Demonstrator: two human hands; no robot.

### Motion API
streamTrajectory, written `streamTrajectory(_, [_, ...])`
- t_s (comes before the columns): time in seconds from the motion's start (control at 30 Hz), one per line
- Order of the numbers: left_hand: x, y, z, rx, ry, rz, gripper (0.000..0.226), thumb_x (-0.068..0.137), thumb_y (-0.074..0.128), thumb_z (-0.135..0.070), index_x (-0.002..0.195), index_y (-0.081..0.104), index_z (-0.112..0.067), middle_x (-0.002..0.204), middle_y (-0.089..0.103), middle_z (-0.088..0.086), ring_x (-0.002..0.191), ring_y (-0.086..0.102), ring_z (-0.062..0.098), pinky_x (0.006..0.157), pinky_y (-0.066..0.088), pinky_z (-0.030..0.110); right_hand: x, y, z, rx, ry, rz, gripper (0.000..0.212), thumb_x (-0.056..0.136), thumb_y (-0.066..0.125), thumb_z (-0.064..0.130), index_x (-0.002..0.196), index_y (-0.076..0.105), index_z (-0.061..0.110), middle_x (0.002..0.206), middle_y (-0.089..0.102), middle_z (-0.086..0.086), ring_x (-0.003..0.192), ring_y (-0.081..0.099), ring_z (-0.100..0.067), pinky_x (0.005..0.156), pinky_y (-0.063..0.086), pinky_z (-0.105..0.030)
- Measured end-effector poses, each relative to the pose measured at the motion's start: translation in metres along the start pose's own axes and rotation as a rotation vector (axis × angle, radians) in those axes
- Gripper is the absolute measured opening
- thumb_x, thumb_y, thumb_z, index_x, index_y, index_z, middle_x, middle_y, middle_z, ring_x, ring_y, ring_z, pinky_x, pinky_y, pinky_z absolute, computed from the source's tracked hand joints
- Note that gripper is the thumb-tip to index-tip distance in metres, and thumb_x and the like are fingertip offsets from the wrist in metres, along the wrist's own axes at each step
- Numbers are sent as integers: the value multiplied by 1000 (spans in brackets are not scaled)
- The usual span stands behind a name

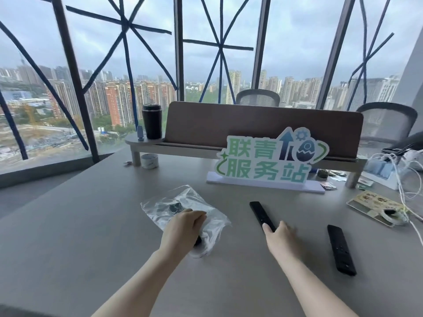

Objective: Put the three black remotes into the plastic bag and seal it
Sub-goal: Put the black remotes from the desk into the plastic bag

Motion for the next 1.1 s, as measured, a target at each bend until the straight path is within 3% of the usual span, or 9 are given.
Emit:
streamTrajectory(0.17, [-6, -1, 4, 0, -25, 1, 23, 91, 50, -34, 99, 71, -28, 97, 75, -4, 90, 65, 19, 77, 52, 34, 19, 15, 7, -125, -26, 116, 40, 89, 52, 47, 105, 59, 12, 104, 67, -8, 95, 67, -29, 70, 45, -33])
streamTrajectory(0.23, [-9, -1, 7, 1, -54, 11, 23, 91, 51, -35, 94, 71, -26, 91, 76, -2, 86, 66, 22, 75, 53, 34, 18, 14, 1, 121, 38, 279, 34, 86, 54, 41, 92, 64, 10, 79, 71, -10, 67, 67, -26, 56, 40, -27])
streamTrajectory(0.33, [-7, 2, -1, -25, -61, 14, 23, 91, 51, -35, 86, 70, -25, 77, 73, 0, 74, 63, 24, 67, 50, 33, -3, -16, -15, 670, 173, 544, 27, 90, 55, 32, 71, 53, 13, 46, 46, -2, 31, 26, -13, 39, 17, -17])
streamTrajectory(0.5, [16, 13, -48, -80, 53, 6, 32, 89, 47, -38, 63, 49, -19, 52, 50, 0, 56, 46, 21, 59, 47, 39, -54, -70, -33, 750, 135, 897, 37, 91, 55, 30, 58, 42, 20, 48, 22, 2, 40, 9, -12, 38, 8, -23])
streamTrajectory(0.57, [21, 21, -68, -85, 110, 39, 33, 88, 45, -39, 66, 53, -16, 60, 61, 4, 60, 55, 22, 65, 53, 43, -63, -65, -27, 709, 112, 937, 35, 92, 55, 32, 61, 44, 20, 48, 23, 3, 41, 9, -12, 38, 8, -22])
streamTrajectory(0.67, [19, 24, -91, -79, 122, 71, 26, 90, 50, -38, 94, 72, -25, 90, 76, 1, 85, 67, 20, 77, 54, 37, -70, -42, -1, 761, 66, 903, 30, 94, 56, 34, 70, 51, 17, 51, 42, -1, 41, 17, -11, 35, 14, -20])
streamTrajectory(0.8, [12, 25, -95, -77, 155, 35, 24, 90, 53, -35, 103, 71, -28, 97, 76, -4, 89, 67, 17, 78, 53, 32, -63, -39, 0, 794, 27, 636, 19, 93, 56, 24, 86, 68, 11, 67, 68, -4, 39, 34, -10, 37, 24, -20])
streamTrajectory(0.97, [2, 28, -86, -50, 147, 21, 24, 90, 52, -36, 99, 72, -27, 85, 76, -1, 81, 66, 19, 72, 52, 33, -21, -81, -81, 221, 56, -5, 20, 91, 50, 32, 92, 64, 18, 92, 65, -3, 78, 61, -27, 70, 45, -34])
streamTrajectory(1.1, [-4, 34, -83, -1, 156, 37, 22, 89, 53, -35, 95, 72, -26, 89, 76, -3, 87, 66, 19, 75, 50, 32, -3, -83, -127, -60, 192, -39, 56, 90, 47, 55, 118, 56, 7, 119, 56, -16, 103, 62, -37, 82, 47, -42])
Point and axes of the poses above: each hand's wrist, its own x-axis towards the middle knuckle, its own y-axis out of the palm, z = x × y, the point moved 5 cm from there along x, towards the middle knuckle
